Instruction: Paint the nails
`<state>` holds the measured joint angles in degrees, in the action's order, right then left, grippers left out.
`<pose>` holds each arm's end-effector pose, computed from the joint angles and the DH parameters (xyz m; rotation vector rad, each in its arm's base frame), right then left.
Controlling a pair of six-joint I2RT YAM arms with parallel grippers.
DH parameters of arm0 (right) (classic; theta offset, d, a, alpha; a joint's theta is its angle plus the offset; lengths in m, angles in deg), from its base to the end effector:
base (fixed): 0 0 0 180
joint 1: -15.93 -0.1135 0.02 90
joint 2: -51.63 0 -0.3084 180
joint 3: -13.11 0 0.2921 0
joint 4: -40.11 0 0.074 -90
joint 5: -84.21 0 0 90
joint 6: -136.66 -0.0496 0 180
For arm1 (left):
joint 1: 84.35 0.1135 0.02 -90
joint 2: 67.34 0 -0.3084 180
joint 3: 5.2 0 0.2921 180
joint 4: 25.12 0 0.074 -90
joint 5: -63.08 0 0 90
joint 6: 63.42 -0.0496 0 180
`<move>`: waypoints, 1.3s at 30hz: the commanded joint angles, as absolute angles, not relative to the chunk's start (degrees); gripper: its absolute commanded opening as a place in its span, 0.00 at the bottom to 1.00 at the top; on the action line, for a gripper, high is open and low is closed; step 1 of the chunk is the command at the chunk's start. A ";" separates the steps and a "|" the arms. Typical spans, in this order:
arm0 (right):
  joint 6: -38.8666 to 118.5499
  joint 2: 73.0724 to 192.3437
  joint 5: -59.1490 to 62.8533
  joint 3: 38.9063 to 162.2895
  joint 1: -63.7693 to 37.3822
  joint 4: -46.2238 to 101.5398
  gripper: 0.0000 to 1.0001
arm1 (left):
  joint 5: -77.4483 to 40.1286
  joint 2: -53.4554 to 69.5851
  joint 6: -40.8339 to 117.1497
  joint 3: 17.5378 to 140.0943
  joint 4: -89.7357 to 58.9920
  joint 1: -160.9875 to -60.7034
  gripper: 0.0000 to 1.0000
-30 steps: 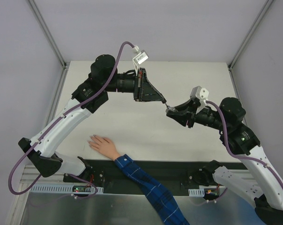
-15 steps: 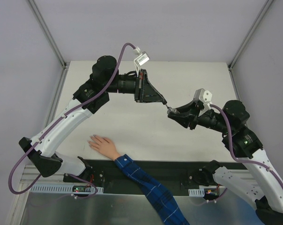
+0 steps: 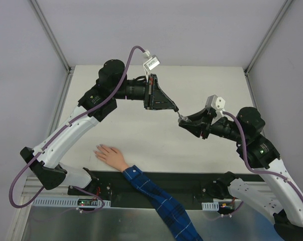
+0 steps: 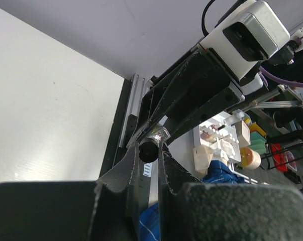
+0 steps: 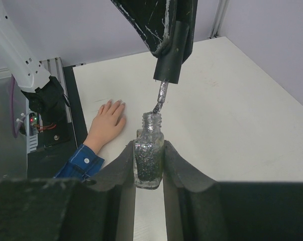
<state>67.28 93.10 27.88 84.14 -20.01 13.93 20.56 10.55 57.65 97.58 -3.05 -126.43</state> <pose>0.1118 0.1150 0.4686 -1.1221 1.0808 0.6546 0.2187 -0.2467 0.5433 0.9013 1.5422 -1.5878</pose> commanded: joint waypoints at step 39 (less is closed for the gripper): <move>68.63 92.85 27.70 84.20 -20.80 17.97 0.00 | 21.16 8.86 58.66 99.81 -5.71 -127.50 0.00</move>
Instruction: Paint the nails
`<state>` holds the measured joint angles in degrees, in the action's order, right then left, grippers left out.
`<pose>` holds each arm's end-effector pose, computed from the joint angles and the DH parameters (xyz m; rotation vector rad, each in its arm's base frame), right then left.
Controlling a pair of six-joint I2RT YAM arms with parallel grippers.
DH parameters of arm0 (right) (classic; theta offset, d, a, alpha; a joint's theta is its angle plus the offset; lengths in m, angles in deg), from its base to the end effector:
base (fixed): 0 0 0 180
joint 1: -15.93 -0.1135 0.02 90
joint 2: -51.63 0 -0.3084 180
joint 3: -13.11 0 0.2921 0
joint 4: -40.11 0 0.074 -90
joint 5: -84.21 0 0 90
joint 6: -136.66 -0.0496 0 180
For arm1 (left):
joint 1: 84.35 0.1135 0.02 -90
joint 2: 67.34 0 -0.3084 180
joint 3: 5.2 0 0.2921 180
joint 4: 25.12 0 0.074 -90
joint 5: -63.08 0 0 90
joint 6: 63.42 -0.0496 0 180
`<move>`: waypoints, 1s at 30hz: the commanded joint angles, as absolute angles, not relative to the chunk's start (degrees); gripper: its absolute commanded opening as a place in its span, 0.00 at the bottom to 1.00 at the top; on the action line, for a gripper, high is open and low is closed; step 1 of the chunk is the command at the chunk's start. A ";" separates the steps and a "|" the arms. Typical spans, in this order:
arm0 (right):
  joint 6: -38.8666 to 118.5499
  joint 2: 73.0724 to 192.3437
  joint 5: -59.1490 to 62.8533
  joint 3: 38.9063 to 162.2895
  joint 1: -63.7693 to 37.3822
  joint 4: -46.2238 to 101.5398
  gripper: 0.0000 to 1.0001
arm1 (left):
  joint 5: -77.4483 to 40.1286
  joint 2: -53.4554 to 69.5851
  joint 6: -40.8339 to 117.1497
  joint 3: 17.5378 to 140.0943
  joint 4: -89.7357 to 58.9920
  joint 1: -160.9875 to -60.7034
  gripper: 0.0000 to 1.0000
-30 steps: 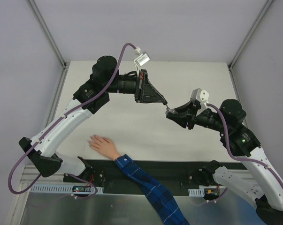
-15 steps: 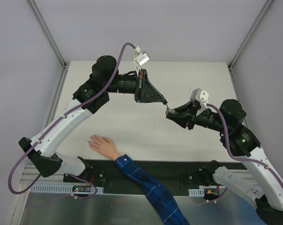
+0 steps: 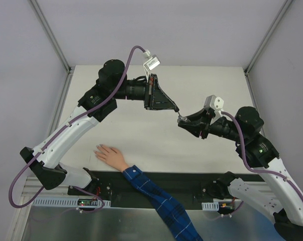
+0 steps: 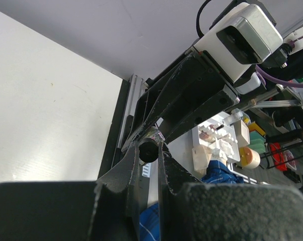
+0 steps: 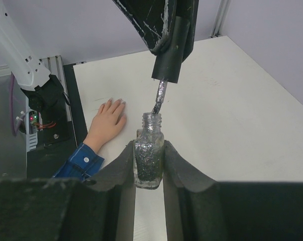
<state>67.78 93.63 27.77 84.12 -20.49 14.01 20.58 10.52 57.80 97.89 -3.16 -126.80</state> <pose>0.1136 0.1179 0.4674 -1.1328 1.0798 0.6547 0.2164 -0.2475 0.5456 0.9068 1.5336 -1.5938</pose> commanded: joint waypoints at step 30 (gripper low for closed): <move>68.54 92.14 28.75 83.41 -20.89 19.02 0.00 | 19.92 8.16 58.83 98.93 -6.32 -127.68 0.00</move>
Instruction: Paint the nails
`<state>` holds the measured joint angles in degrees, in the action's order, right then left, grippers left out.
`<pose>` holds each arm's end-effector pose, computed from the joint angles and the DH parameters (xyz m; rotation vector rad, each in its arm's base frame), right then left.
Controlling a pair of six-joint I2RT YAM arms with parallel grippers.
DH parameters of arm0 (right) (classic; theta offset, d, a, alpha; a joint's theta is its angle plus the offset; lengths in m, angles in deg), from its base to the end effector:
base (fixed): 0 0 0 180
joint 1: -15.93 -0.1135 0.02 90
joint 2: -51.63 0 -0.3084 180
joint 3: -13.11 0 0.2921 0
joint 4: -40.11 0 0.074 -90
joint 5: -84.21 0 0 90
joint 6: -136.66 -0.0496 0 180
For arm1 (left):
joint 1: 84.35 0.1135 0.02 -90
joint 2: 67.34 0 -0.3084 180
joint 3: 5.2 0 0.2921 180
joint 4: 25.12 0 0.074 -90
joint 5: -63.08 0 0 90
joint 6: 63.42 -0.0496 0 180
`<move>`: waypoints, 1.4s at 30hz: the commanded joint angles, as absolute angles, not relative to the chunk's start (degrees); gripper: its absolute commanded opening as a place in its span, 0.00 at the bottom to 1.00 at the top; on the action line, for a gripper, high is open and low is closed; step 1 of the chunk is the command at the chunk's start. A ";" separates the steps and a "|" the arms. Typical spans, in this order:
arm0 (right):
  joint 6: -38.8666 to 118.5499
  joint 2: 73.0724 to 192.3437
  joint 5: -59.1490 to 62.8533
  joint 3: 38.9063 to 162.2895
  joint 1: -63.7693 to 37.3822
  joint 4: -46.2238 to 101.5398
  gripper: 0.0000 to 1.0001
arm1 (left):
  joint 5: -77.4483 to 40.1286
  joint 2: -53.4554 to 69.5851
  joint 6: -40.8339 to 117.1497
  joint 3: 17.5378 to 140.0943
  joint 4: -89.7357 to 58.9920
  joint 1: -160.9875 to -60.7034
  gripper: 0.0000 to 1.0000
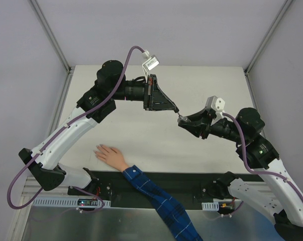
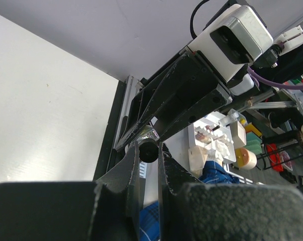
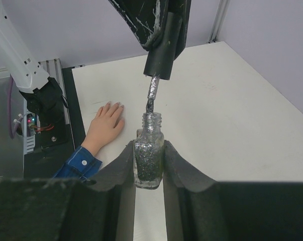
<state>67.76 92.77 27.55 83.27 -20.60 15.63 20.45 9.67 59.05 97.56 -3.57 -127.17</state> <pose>0.1109 0.1161 0.4672 -1.1217 1.0543 0.6473 0.2107 -0.2450 0.5488 0.8987 1.5290 -1.6112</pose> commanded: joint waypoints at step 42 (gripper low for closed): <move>68.10 91.97 28.93 83.41 -21.16 20.43 0.00 | 20.80 8.86 60.33 96.91 -8.17 -128.29 0.00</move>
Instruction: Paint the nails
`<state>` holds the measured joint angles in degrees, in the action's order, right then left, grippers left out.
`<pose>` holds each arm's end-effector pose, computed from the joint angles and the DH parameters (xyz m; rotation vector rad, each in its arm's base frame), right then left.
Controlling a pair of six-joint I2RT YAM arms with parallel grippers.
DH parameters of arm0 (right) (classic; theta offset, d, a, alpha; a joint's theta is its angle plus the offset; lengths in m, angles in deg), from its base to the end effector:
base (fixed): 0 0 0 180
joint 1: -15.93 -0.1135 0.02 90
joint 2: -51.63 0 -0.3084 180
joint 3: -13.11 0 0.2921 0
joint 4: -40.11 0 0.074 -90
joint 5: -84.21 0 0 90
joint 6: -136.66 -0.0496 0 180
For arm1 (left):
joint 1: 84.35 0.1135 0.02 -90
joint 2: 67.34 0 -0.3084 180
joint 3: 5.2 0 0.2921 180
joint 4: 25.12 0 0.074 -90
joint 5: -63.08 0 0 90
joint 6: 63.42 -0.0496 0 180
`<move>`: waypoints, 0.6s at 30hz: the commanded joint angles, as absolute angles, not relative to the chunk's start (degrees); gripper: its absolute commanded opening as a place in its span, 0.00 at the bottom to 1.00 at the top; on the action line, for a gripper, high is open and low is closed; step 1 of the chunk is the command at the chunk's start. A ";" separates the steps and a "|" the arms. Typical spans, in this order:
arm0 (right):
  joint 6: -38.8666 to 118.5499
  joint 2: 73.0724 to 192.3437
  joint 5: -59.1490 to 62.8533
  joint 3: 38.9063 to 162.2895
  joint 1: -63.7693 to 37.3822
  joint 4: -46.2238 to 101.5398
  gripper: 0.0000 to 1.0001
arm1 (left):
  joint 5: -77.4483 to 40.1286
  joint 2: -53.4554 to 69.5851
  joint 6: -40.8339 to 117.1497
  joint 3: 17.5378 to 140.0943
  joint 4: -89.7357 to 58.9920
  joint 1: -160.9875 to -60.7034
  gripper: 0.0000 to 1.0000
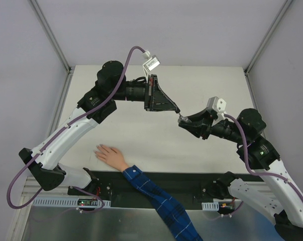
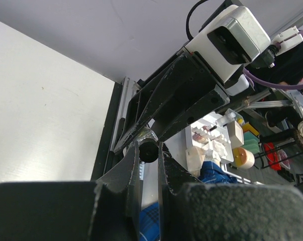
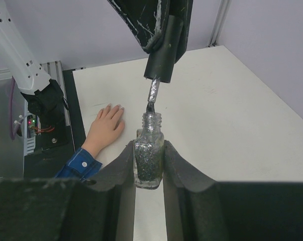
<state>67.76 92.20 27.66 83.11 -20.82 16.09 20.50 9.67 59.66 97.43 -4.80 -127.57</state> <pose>0.1078 0.1147 0.4685 -1.1201 1.0371 0.6484 0.2090 -0.2465 0.5502 0.9015 1.5127 -1.6230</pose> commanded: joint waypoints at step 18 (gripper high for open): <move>68.37 90.83 28.23 82.80 -21.42 20.52 0.00 | 19.92 8.33 59.63 96.38 -8.17 -128.29 0.00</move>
<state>67.76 91.81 27.64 83.11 -21.15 16.11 19.95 9.67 59.92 96.64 -5.37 -127.90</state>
